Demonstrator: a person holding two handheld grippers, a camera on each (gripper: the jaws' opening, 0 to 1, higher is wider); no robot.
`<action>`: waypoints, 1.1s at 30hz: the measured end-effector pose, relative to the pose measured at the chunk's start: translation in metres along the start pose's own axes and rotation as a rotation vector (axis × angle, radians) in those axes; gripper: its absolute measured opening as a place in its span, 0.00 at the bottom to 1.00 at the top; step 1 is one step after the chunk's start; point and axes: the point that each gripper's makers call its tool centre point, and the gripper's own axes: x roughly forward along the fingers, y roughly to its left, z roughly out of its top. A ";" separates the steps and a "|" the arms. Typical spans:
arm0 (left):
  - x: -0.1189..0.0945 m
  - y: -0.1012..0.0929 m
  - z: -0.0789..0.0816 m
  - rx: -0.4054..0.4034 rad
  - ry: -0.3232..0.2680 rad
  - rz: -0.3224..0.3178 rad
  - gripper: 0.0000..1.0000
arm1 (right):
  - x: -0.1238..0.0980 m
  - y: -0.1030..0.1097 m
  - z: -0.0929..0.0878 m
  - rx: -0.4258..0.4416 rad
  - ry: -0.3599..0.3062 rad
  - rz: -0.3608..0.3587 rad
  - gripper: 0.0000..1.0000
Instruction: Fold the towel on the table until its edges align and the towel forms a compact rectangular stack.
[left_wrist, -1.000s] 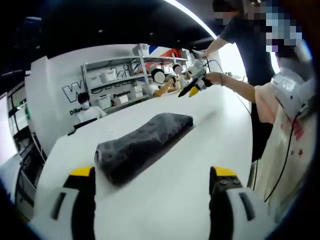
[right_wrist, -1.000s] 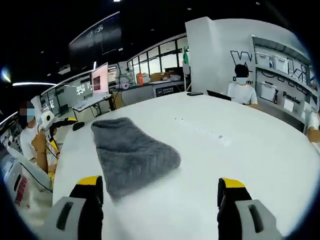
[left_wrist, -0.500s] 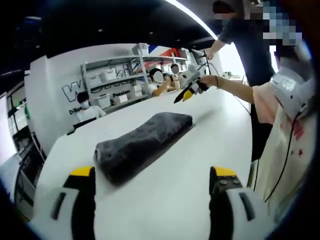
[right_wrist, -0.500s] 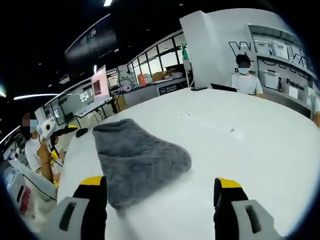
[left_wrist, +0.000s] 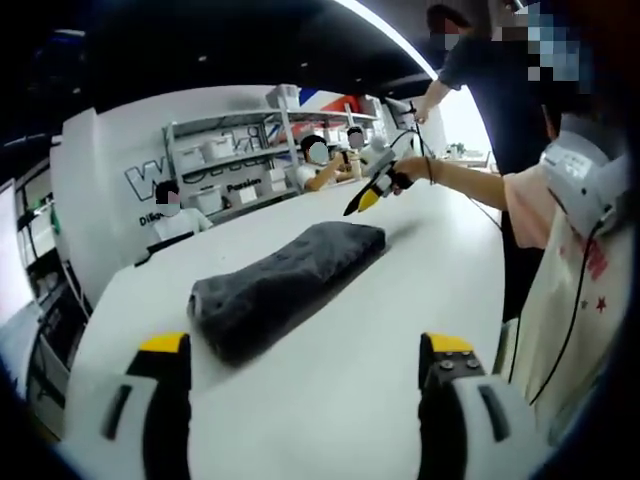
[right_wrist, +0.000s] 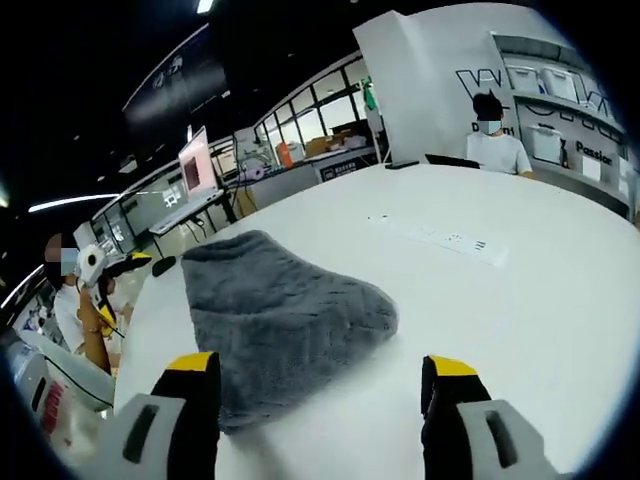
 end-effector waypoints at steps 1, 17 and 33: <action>0.000 0.000 0.000 0.000 0.000 -0.001 0.99 | 0.002 -0.001 0.001 0.014 0.000 0.004 0.82; -0.004 0.000 -0.001 0.003 0.001 0.007 0.99 | 0.028 -0.010 -0.004 0.104 0.028 0.048 0.73; -0.007 0.000 -0.003 0.002 0.005 0.014 0.99 | 0.036 0.010 -0.015 0.120 0.054 0.073 0.64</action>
